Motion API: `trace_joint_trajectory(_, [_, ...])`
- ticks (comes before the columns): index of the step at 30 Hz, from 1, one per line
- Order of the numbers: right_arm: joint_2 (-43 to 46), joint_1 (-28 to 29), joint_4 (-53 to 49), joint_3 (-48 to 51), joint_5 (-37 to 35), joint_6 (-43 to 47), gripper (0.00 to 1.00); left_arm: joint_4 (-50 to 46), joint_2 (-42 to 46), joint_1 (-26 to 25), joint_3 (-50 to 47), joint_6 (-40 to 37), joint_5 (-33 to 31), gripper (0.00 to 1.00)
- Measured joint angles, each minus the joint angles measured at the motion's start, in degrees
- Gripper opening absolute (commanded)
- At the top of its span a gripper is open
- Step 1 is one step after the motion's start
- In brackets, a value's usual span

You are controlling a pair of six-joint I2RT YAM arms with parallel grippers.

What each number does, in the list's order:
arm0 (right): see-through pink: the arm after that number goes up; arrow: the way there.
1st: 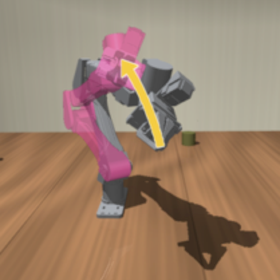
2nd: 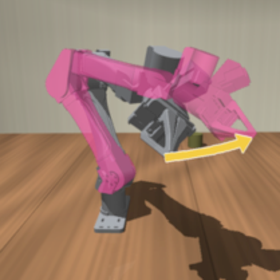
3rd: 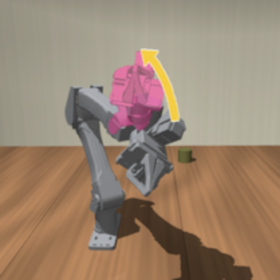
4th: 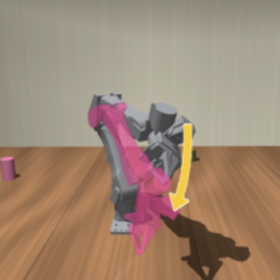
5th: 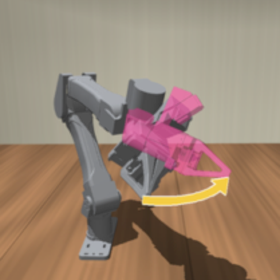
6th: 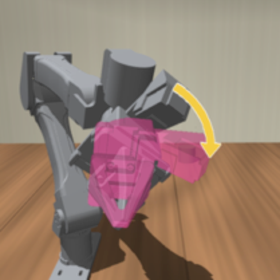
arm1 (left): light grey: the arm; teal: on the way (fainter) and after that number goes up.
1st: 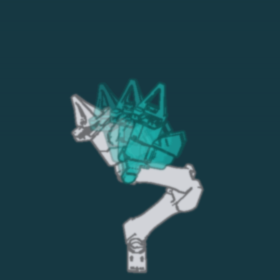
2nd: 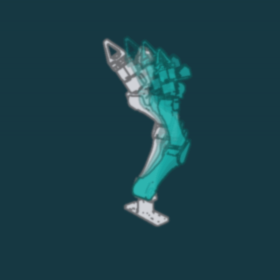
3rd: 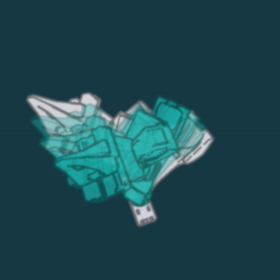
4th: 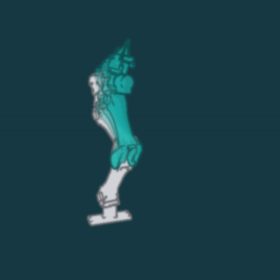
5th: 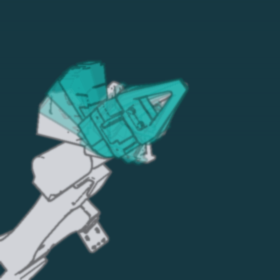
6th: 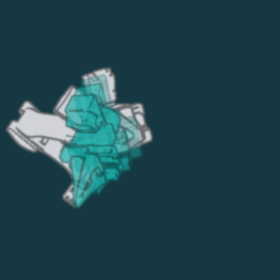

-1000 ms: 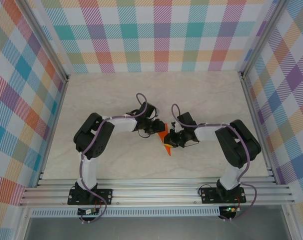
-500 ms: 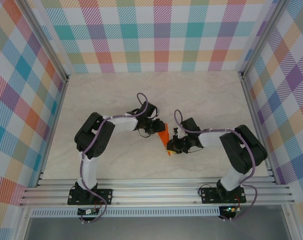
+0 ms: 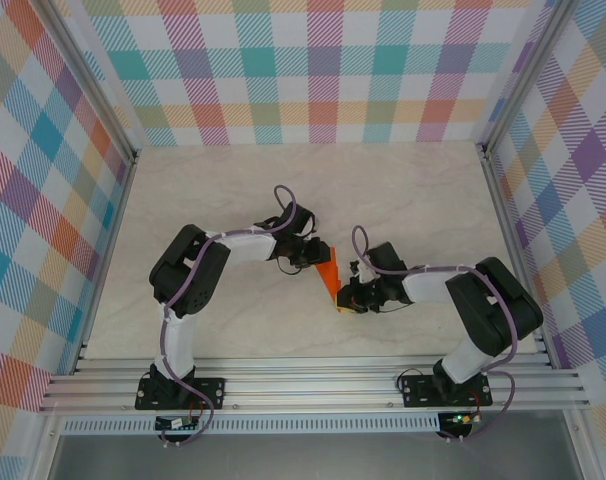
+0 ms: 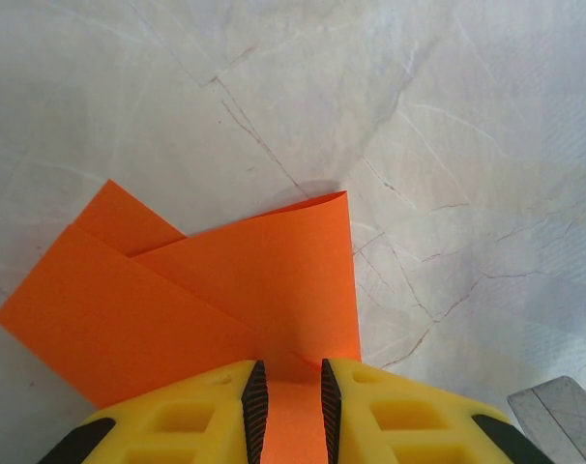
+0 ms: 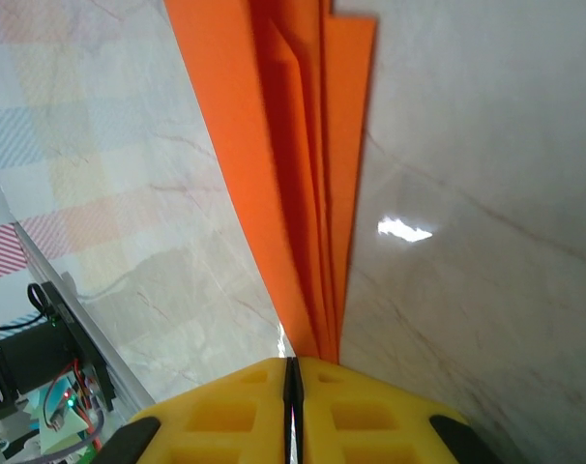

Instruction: Fold a paper plane with a square sheet of paper (pick it up from the middle)

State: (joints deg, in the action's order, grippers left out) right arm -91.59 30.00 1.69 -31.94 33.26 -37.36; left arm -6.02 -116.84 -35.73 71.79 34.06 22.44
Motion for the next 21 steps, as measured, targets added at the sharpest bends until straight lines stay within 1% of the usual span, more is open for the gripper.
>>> trace_joint_trajectory(6, [2.0,0.0,-5.0,0.4,0.4,2.0,0.11,-0.1,0.0,0.0,0.0,0.0,0.0,0.27])
trace_joint_trajectory(8, [3.0,0.1,-7.4,0.4,-0.2,2.1,0.12,0.0,0.0,0.0,0.0,0.0,0.2,0.28])
trace_joint_trajectory(10, [4.6,0.2,-9.7,0.5,-1.8,2.1,0.15,0.0,0.0,0.0,0.0,0.0,0.3,0.3])
trace_joint_trajectory(12, [7.2,0.2,-12.2,0.5,-4.4,2.0,0.18,0.1,0.4,-0.2,-0.1,0.1,0.3,0.35])
trace_joint_trajectory(14, [10.9,0.3,-14.6,0.4,-8.1,1.9,0.27,-0.2,1.5,-0.5,-0.6,0.0,-0.6,0.42])
trace_joint_trajectory(16, [14.9,0.4,-16.8,0.0,-12.3,1.9,0.33,-1.1,3.0,-0.6,-1.0,0.1,-1.6,0.47])
trace_joint_trajectory(17, [16.9,0.4,-17.7,-0.4,-14.6,1.8,0.38,-1.7,4.2,-0.7,-1.2,0.1,-2.2,0.5])
trace_joint_trajectory(19, [20.3,0.4,-18.8,-1.2,-18.8,1.7,0.44,-3.0,6.9,-1.0,-1.6,0.2,-3.5,0.57])
trace_joint_trajectory(21, [23.3,0.4,-19.2,-1.5,-22.5,1.3,0.5,-3.3,10.1,-1.1,-2.1,0.6,-4.7,0.59])
